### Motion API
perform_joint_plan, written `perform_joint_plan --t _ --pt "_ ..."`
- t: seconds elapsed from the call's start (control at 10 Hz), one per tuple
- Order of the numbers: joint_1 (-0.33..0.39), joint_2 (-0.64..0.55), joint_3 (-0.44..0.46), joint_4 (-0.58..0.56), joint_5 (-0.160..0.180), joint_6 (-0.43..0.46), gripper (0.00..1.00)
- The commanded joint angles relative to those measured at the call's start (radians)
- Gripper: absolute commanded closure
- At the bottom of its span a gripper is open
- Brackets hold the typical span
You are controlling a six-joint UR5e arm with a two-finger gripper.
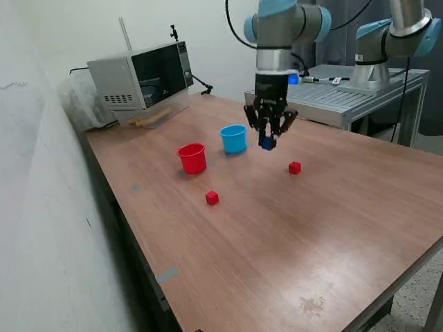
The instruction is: Place red objects in the red bin, and blue objects in the blue bin.
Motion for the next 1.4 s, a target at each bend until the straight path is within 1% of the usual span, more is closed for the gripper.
perform_joint_plan --t 0.0,0.1,0.2,0.3,0.5,0.6,0.9,1.3 --pt "-0.161 -0.218 0.136 0.081 -0.002 0.031 1.0" --pt "-0.253 -0.222 0.164 0.082 0.0 0.031 1.0" --pt "-0.316 -0.222 0.186 0.081 0.001 0.031 1.0" --pt "-0.352 -0.22 0.206 0.079 0.004 0.022 1.0" --pt "-0.371 -0.208 0.262 0.073 0.006 0.005 1.0" --pt "-0.372 -0.191 0.269 0.07 0.007 0.002 1.0" --pt "-0.413 -0.171 0.263 0.07 0.007 0.002 1.0" --pt "-0.418 -0.162 0.258 0.045 0.009 0.002 1.0"
